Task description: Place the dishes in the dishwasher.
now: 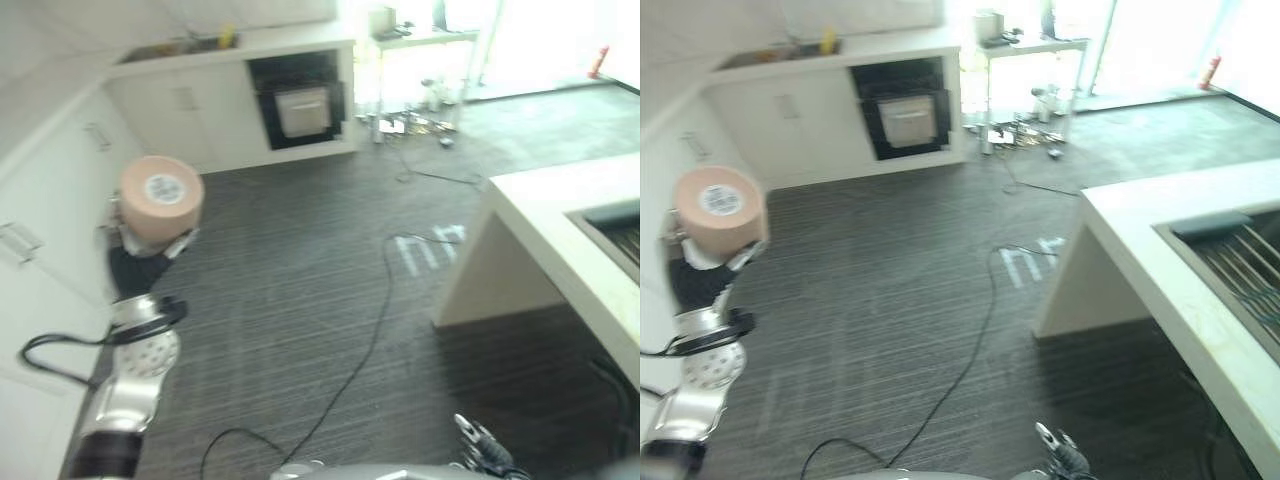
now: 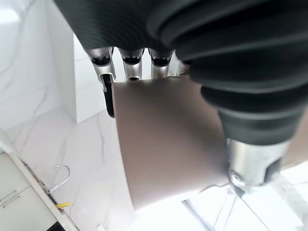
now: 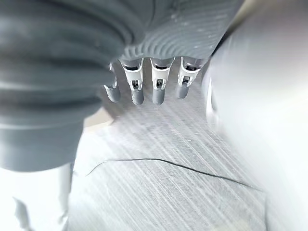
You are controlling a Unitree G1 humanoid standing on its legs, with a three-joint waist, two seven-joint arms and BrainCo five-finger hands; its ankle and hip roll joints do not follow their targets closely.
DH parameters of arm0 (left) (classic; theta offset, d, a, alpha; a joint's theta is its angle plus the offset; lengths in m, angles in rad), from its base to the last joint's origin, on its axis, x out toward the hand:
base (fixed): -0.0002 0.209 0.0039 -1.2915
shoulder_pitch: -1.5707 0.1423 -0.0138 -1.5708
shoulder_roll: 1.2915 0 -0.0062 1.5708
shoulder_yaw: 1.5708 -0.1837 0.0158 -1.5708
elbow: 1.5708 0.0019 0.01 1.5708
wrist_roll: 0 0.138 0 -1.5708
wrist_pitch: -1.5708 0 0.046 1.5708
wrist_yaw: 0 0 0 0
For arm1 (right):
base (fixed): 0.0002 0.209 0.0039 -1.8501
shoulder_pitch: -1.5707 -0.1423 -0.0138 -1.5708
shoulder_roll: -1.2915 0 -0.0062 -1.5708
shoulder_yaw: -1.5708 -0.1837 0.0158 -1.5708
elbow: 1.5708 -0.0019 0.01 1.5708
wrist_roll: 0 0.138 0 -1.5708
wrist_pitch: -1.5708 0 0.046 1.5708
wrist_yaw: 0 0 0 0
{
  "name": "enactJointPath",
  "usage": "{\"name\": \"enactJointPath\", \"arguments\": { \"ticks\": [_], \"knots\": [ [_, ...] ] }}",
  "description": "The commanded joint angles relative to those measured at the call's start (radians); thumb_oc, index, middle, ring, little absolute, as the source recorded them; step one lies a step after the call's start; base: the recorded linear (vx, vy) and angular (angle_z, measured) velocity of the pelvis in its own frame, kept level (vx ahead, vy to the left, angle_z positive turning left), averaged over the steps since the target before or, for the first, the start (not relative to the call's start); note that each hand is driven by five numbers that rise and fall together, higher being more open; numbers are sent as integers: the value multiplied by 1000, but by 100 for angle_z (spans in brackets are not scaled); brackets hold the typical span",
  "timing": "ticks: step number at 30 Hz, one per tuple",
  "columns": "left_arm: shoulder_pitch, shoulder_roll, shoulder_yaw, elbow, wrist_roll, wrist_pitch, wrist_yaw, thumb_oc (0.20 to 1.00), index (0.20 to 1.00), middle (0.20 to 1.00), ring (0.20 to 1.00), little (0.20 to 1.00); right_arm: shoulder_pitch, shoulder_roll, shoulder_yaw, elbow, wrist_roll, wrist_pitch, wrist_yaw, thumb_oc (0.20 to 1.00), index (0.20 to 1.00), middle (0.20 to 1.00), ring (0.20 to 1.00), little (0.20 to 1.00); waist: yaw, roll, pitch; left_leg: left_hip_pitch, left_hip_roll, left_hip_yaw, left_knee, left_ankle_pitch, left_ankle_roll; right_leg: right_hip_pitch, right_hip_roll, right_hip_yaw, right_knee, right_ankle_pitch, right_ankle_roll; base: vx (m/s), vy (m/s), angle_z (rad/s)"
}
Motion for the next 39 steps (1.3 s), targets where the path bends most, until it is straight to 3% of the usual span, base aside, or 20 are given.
{"name": "enactJointPath", "arguments": {
  "ticks": [1,2,7,13,20,21,26,33,37,39],
  "knots": [
    [-53,33,-5,-46,9,-51,-30,200,200,200,200,200,-24,23,20,32,53,14,43,1000,1000,1000,1000,1000,-42,-23,0,46,7,-29,-65,-73,-48,24,112,-89,-201,4,-80,80,-70,288],
    [-70,35,-19,-37,2,-42,-42,200,200,200,200,200,-23,14,28,45,28,22,58,1000,1000,1000,1000,1000,-43,-33,-9,45,12,-28,-65,-73,-53,43,124,-81,-219,-5,-81,60,-82,237],
    [-40,29,-2,-136,-26,58,-92,200,200,200,200,200,-43,-4,49,77,-89,39,88,1000,1000,1000,1000,1000,-5,-39,-37,58,64,56,-95,-59,-93,120,113,-181,-322,-13,-80,38,-112,23],
    [-6,33,9,-200,-9,90,-113,200,200,200,200,200,-56,-11,77,58,-53,33,72,1000,1000,1000,1000,1000,8,-35,-48,53,106,111,-117,-32,-126,163,133,-224,-394,-11,-100,42,-86,-7],
    [1,59,11,-183,15,104,-94,200,200,200,200,200,-45,-7,59,77,-49,35,78,1000,1000,1000,1000,1000,-11,-17,-56,61,101,112,-125,-33,-125,169,142,-208,-386,-27,-104,46,3,1],
    [-138,25,-92,-88,43,85,-4,200,200,200,200,200,-115,-26,61,41,14,66,106,1000,1000,1000,1000,1000,-54,-45,-25,56,45,165,-14,-90,-67,144,148,-162,-322,-23,-111,15,-23,-4],
    [-114,23,-50,-115,46,75,-41,200,200,200,200,200,-72,-21,64,68,26,37,128,1000,1000,1000,1000,1000,-56,-44,-38,65,53,164,-35,-80,-77,169,165,-152,-375,-6,-115,-14,-97,-2],
    [-117,38,-58,-112,31,86,-71,200,200,200,200,200,-45,-18,57,60,13,-21,134,1000,1000,1000,1000,1000,-76,-34,-51,71,66,149,-45,-69,-84,179,204,-121,-363,-39,-136,33,-80,-3],
    [-146,51,-89,-91,43,89,-89,200,200,200,200,200,-50,-15,70,55,14,-17,120,1000,1000,1000,1000,1000,-85,-31,-53,63,84,145,-32,-58,-96,180,227,-106,-335,-66,-152,71,-122,10],
    [-159,56,-98,-88,46,92,-94,200,200,200,200,200,-57,-16,73,68,-5,-8,106,1000,1000,1000,1000,1000,-88,-38,-50,43,95,144,33,-70,-105,175,231,-96,-317,-78,-164,56,-124,25]
  ]
}}
